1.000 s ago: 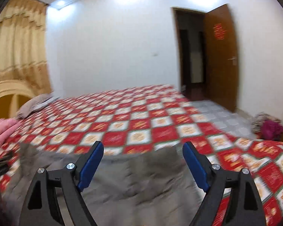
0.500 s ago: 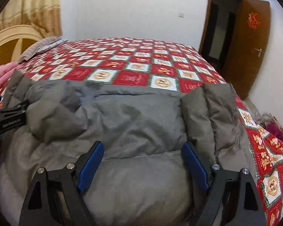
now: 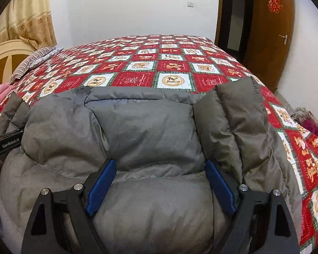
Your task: Fold large clothes
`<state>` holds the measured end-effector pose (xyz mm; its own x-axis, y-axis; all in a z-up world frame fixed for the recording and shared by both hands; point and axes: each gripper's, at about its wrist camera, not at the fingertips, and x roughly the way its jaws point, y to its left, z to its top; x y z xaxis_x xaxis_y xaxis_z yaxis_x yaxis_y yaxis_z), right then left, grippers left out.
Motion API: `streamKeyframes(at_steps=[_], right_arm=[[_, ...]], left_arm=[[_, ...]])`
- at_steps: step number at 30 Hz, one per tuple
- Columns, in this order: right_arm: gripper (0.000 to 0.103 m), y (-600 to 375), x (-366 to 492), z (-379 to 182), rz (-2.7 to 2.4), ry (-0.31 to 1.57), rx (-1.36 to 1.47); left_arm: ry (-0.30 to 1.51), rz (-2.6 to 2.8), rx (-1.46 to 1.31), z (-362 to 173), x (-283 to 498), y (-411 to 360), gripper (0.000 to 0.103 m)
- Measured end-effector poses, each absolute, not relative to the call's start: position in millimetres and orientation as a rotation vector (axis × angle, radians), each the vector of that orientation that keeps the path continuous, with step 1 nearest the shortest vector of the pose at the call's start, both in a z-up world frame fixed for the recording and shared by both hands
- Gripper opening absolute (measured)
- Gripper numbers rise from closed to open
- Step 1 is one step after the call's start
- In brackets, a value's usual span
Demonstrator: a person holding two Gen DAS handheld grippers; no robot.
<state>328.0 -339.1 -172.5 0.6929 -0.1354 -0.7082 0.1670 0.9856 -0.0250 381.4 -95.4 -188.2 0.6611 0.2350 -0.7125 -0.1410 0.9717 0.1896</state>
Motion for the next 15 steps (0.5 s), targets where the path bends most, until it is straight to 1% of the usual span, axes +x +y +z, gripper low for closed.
streamKeyframes(at_steps=[15], right_arm=[[0.090,-339,338,-186,-0.184,0.836,0.037]], left_arm=[[0.859,0.223,0.142,-200,389,-98,0.103]])
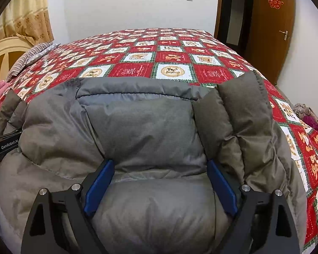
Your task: Fold large clothes
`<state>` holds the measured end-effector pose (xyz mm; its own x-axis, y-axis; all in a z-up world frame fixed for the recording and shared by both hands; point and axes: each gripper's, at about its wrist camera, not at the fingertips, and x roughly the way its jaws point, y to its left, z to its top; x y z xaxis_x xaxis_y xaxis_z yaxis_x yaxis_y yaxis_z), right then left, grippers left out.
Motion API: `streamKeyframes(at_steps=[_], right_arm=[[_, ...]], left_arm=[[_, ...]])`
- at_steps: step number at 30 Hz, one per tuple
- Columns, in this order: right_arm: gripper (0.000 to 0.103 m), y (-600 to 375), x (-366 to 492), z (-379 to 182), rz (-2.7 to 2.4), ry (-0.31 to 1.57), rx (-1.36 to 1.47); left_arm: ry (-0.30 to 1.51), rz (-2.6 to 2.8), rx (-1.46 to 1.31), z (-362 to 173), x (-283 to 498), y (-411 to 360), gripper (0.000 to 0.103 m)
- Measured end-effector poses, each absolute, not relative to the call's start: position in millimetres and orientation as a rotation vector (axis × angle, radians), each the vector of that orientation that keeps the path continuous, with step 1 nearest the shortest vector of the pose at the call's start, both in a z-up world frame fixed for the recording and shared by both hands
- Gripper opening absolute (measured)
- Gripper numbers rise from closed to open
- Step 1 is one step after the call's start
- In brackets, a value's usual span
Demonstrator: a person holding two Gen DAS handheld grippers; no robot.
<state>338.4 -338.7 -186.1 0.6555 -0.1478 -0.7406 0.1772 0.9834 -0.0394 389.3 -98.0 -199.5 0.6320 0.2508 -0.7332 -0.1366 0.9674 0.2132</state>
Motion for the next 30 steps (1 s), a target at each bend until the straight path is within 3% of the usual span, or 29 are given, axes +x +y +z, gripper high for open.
streamKeyframes(at_steps=[21,30], right_arm=[[0.092,-336,351,-191,-0.210,0.900,-0.006],[0.092,-293,335,-132,-0.191,0.761,0.005]], left_arm=[[0.854,0.232,0.157,-202,390,-97,0.103],[0.851,0.231,0.150,-201,390,-96,0.103]])
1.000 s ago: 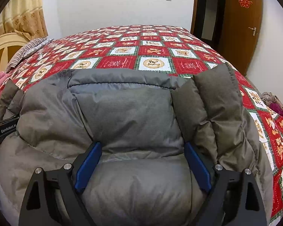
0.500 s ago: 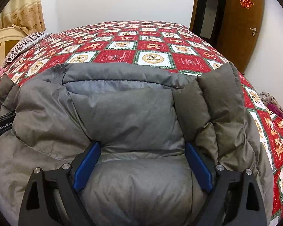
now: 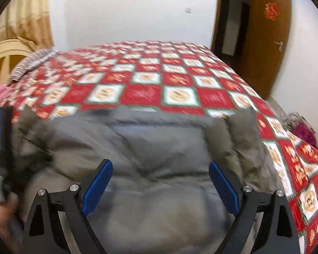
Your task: Fold large clothes
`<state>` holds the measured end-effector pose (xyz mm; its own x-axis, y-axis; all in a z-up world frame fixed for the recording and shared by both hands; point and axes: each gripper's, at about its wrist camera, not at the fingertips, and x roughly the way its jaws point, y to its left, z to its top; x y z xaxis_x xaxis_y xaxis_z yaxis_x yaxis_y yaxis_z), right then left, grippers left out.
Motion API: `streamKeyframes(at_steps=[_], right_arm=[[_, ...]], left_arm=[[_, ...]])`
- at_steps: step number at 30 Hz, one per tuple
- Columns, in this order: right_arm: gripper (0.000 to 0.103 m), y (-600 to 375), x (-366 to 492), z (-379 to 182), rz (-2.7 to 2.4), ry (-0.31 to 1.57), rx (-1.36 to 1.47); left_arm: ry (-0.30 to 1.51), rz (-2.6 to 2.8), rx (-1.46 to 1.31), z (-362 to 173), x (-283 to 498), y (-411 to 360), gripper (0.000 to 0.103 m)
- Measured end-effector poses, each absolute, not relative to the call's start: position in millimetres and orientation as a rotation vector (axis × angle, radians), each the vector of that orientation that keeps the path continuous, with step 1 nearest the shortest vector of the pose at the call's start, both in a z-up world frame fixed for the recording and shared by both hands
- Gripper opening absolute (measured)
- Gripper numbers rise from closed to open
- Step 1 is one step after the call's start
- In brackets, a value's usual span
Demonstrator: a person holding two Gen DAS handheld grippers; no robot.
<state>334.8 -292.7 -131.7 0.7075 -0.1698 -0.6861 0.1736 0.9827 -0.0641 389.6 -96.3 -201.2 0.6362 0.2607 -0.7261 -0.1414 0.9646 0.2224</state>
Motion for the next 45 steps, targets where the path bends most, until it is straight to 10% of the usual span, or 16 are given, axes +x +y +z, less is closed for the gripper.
streamKeyframes(at_steps=[45], right_arm=[[0.101,-257,336,-197,-0.164,0.872,-0.127]], left_arm=[[0.890,0.203,0.097,-187,375,-88,0.103]])
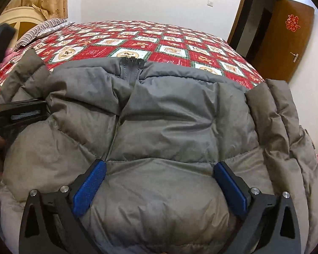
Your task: Fold large clothes
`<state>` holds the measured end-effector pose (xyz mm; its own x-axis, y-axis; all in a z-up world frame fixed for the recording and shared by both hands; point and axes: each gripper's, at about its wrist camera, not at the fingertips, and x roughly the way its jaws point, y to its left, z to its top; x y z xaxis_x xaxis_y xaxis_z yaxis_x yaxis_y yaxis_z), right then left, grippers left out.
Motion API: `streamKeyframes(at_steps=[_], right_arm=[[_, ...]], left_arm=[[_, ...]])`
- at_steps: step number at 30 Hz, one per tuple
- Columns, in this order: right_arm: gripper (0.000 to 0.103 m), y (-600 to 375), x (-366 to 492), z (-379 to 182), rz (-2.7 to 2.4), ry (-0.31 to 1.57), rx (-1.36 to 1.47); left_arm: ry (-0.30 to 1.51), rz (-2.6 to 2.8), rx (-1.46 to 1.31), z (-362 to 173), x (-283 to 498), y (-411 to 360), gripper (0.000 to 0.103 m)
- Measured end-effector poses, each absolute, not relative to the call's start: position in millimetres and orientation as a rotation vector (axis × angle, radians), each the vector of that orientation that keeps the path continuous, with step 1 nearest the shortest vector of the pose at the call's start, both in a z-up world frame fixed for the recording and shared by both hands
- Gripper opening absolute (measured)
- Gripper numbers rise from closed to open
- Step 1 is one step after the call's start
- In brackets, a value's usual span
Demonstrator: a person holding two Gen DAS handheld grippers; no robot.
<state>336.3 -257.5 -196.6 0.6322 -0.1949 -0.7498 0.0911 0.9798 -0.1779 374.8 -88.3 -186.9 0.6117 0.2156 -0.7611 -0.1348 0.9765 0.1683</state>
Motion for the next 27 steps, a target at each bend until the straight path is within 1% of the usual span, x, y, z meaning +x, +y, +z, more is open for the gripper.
streamKeyframes(at_steps=[2,5,7,9,13,14,19,22,25,27], right_arm=[[0.101,-258,335,-195,-0.161,0.879,-0.123],[0.101,-256,320,-183,-0.163,0.899,-0.146],[0.101,-253,298,-172,-0.162,0.876,-0.158],[0.101,-247,274,-171,-0.147,0.849,-0.176],[0.101,-242,262,-196,-0.157,0.817,-0.210],[0.101,-242,263,-198,-0.163,0.817,-0.215],[0.101,-245,254,-187,-0.161,0.849,-0.200],[0.101,-244,222,-174,-0.164,0.798,-0.205],[0.101,-239,200,-184,-0.141,0.789,-0.211],[0.101,-239,199,-196,-0.138,0.784,-0.219]], left_arm=[[0.880,0.178,0.085,-173,353,-82,0.103],[0.805,0.157,0.090,-153,303,-68,0.103],[0.778,0.149,0.098,-150,274,-58,0.103],[0.766,0.174,0.106,-159,252,-49,0.103],[0.841,0.175,0.084,-188,253,-40,0.103],[0.835,0.176,0.060,-190,252,-37,0.103],[0.836,0.213,-0.002,-179,233,-24,0.103],[0.811,0.227,-0.095,-175,200,-4,0.103],[0.826,0.231,-0.170,-181,179,4,0.103],[0.853,0.197,-0.210,-187,182,2,0.103]])
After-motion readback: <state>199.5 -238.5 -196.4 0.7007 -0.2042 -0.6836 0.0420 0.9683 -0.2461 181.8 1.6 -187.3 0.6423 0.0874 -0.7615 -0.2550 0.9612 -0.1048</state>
